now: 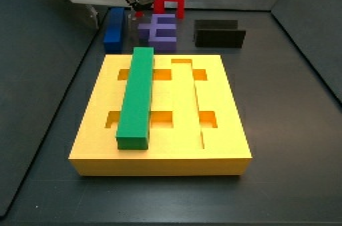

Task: Pick up the blue object. Move up. Move to above the board. Insert the blue object.
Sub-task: Pick up the blue object.

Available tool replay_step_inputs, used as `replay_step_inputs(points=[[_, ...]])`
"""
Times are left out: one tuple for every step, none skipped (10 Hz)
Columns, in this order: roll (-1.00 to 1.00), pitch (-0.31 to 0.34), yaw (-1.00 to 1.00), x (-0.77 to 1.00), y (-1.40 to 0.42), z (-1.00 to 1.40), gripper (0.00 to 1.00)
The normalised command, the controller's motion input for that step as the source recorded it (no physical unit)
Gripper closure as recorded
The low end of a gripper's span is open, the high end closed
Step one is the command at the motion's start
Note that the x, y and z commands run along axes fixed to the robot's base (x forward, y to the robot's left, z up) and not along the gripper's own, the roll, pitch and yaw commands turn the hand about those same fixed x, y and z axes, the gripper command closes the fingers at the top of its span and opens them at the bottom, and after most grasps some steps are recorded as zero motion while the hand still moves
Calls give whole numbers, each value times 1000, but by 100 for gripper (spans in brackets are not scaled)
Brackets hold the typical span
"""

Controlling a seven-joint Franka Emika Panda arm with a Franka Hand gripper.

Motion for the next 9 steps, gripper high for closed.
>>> replay_step_inputs(points=[[0,0,69,0,-117,23,0],[0,0,97,0,-186,157,0],[107,0,149,0,-237,0,0],[117,7,97,0,-46,0,0],[113,17,37,0,0,26,0],[97,11,0,0,54,66,0],[77,0,0,0,91,100,0],[6,0,20,-23,109,171,0],[0,0,77,0,40,74,0]])
